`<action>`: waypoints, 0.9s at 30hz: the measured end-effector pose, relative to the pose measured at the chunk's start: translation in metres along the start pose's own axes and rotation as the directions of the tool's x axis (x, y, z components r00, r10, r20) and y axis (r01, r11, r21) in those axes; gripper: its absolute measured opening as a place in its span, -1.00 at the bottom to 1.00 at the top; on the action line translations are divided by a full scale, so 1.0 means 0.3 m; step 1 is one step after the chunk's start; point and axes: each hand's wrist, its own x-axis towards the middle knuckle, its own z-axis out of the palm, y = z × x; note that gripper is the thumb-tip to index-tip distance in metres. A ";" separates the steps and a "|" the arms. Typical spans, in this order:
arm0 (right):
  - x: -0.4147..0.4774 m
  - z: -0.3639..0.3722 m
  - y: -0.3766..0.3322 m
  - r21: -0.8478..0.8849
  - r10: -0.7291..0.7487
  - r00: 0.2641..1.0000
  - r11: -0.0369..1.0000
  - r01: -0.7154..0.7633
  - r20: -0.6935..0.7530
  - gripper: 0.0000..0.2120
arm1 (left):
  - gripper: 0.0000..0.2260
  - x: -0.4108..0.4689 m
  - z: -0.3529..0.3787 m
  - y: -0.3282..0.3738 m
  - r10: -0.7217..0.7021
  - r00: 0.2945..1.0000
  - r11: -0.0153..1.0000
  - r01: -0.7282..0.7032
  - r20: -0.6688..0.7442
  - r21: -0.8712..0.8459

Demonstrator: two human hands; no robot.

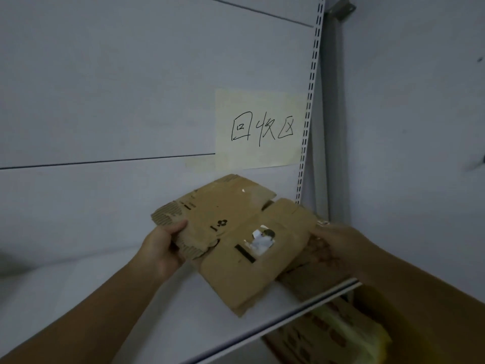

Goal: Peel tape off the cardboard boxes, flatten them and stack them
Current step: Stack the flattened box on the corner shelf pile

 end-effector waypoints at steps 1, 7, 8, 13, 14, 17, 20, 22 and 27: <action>0.027 -0.005 0.002 -0.073 -0.068 0.998 0.995 0.066 -0.018 -0.81 | -0.78 -0.005 -0.009 -0.001 -0.003 1.000 0.999 0.004 -0.025 0.040; 0.124 0.028 0.012 -0.593 -0.507 0.848 0.639 0.490 0.154 -0.67 | -0.82 -0.021 -0.045 -0.010 -0.067 0.986 0.965 0.103 -0.153 0.241; 0.126 0.061 0.021 -0.593 -0.551 0.796 0.562 0.576 0.251 -0.65 | -0.80 -0.017 -0.042 -0.015 -0.072 0.981 0.956 0.120 -0.183 0.267; 0.127 0.247 0.135 -0.593 -0.373 0.662 0.296 0.749 0.650 -0.48 | -0.67 0.025 -0.015 -0.022 0.161 0.936 0.834 0.040 -0.312 0.551; 0.131 0.257 0.145 -0.604 -0.347 0.663 0.274 0.748 0.664 -0.48 | -0.60 0.023 -0.012 -0.021 0.302 0.887 0.722 0.026 -0.348 0.691; 0.152 0.270 0.159 -0.631 -0.300 0.670 0.226 0.742 0.679 -0.48 | -0.74 -0.026 0.011 -0.061 0.574 0.807 0.327 -0.075 -0.136 0.942; 0.162 0.283 0.160 -0.634 -0.282 0.666 0.208 0.745 0.691 -0.47 | -0.74 -0.056 0.023 -0.168 0.324 0.939 -0.041 -0.110 0.118 0.993; 0.166 0.286 0.163 -0.640 -0.283 0.669 0.201 0.742 0.687 -0.47 | -0.49 -0.025 -0.002 -0.219 0.221 0.973 -0.271 0.003 0.059 0.963; 0.176 0.293 0.162 -0.635 -0.303 0.656 0.178 0.751 0.691 -0.48 | -0.43 -0.006 -0.011 -0.226 0.206 0.978 -0.357 0.056 0.020 0.933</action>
